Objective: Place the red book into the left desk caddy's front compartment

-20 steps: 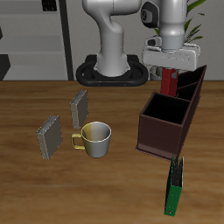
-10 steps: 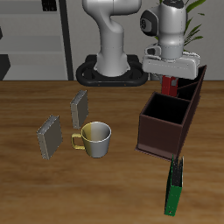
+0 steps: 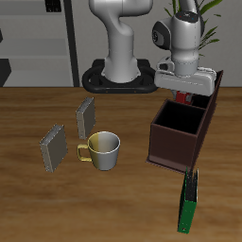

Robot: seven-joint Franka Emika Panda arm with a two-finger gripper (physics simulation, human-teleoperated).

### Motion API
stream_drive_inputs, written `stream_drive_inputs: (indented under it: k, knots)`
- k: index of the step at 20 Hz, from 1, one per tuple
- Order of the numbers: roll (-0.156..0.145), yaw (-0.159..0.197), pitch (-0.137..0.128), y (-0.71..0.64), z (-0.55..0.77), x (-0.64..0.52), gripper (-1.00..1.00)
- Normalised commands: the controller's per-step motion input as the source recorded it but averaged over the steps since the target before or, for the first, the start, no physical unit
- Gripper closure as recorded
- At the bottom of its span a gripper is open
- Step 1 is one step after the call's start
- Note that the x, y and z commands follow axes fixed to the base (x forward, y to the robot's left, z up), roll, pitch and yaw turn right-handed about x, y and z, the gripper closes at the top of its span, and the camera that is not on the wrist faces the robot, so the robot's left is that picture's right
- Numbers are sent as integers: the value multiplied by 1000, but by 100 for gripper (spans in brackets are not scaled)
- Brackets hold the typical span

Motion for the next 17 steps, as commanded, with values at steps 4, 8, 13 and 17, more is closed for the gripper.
stream_drive_inputs:
  k: [4, 8, 13, 17]
  knots:
    - [13, -14, 43, 22, -88, 129, -100]
    - [3, -19, 40, -29, -41, 79, -100]
    - [9, -5, 1, -5, 25, -7, -100]
    - [39, 37, -3, -22, 34, -82, -100]
